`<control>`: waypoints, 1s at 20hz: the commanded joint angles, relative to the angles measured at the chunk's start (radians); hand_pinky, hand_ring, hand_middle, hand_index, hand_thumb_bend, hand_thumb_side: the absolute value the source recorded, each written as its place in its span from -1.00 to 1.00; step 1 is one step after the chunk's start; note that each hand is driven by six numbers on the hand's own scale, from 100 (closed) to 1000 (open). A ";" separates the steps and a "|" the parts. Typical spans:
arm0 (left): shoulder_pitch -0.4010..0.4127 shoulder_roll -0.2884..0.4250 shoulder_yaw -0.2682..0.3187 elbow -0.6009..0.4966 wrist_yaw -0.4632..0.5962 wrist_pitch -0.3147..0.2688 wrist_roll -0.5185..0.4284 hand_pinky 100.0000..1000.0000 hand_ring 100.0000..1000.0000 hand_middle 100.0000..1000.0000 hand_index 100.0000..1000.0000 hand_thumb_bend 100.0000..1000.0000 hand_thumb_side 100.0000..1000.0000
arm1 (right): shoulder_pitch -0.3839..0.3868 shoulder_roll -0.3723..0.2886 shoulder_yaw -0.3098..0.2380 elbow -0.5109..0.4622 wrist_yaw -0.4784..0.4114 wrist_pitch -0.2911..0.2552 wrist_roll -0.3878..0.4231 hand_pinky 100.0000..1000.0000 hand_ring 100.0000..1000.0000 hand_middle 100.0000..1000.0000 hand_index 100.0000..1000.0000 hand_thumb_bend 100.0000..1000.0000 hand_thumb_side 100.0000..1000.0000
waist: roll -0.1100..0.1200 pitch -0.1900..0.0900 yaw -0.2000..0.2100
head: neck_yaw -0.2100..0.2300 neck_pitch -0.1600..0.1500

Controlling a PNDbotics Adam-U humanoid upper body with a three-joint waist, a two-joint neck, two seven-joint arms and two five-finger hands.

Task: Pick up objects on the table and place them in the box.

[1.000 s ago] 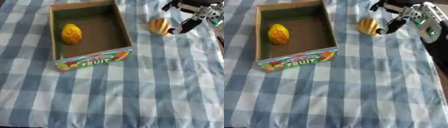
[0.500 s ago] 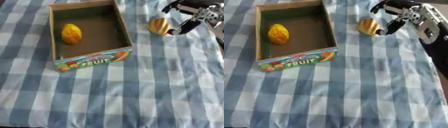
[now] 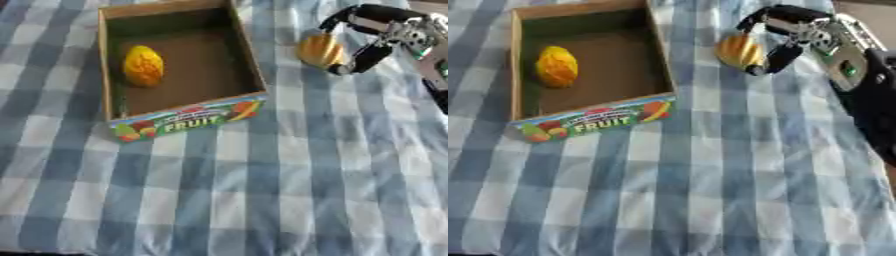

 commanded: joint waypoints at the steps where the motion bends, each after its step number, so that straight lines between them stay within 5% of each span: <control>1: -0.014 0.011 0.000 -0.016 0.001 -0.001 -0.002 0.52 0.70 0.58 0.81 -0.49 -0.33 | -0.024 -0.008 -0.013 0.036 0.034 -0.004 -0.008 0.76 1.00 0.52 0.75 -0.27 -0.89 | 0.007 -0.016 0.001 | -0.003 -0.014; 8: -0.012 0.010 -0.001 -0.016 0.002 0.000 -0.003 0.52 0.70 0.58 0.81 -0.50 -0.33 | -0.027 -0.003 -0.021 0.040 0.014 -0.006 -0.027 0.73 0.96 0.32 0.56 -0.75 -1.00 | 0.009 -0.014 -0.003 | 0.001 -0.009; 16: -0.009 0.015 -0.001 -0.016 0.001 0.002 -0.003 0.52 0.70 0.58 0.81 -0.49 -0.34 | -0.029 -0.028 -0.018 -0.037 -0.056 0.028 -0.003 0.71 0.90 0.20 0.46 -0.87 -1.00 | 0.005 -0.020 -0.008 | 0.005 -0.005; 20: -0.007 0.017 -0.001 -0.016 0.001 0.003 -0.003 0.52 0.70 0.58 0.81 -0.49 -0.34 | -0.033 -0.038 -0.020 -0.054 -0.082 0.053 0.014 0.71 0.89 0.21 0.46 -0.88 -0.66 | 0.003 -0.023 -0.009 | 0.004 -0.007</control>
